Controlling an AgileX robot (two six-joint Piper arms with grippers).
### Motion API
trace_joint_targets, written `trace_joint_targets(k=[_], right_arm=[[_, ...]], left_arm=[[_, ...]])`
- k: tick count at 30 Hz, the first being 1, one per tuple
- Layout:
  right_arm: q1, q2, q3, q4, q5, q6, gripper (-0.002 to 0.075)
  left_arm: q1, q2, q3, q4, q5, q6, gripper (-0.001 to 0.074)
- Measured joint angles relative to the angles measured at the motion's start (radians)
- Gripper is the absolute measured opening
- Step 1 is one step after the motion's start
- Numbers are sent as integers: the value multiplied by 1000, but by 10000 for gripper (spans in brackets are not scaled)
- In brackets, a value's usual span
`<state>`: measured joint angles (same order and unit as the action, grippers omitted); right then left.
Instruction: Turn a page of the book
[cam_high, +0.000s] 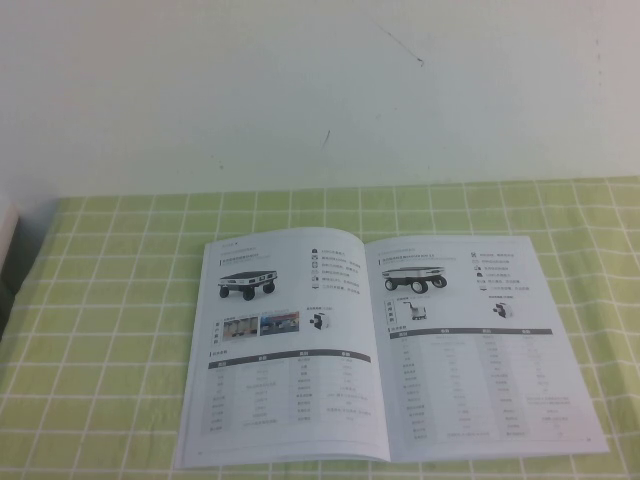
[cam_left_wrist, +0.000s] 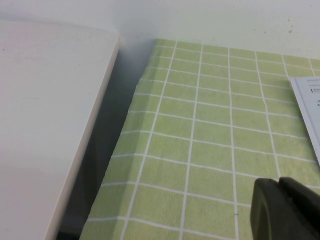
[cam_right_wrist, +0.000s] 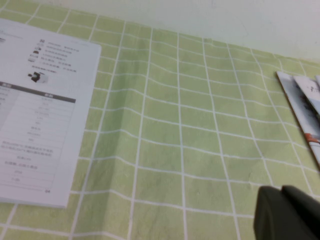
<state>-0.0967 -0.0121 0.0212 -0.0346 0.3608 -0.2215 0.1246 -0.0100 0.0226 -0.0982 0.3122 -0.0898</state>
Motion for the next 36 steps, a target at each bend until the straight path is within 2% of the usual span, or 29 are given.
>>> trace_joint_targets(k=[15,21,23,26,31,33,36], right_arm=[[0,0,0,7,0,25,8],[0,0,0,65,0,29,8],[0,0,0,135,0,41,8],[0,0,0,355,6,106,8],[0,0,8,817,16,273,8],[0,0,8,887,15,263,8],[0,0,8,910,19,174,8]], left_arm=[[0,0,0,0,1,0,-4],[0,0,-2,14,2,-4,-4],[0,0,-2,9,2,-4,-4],[0,0,-2,-80,-6,-36,-4],[0,0,0,-550,-75,-168,-4],[0,0,0,-710,-92,-183,-4],[0,0,0,-794,-106,-160,-4]])
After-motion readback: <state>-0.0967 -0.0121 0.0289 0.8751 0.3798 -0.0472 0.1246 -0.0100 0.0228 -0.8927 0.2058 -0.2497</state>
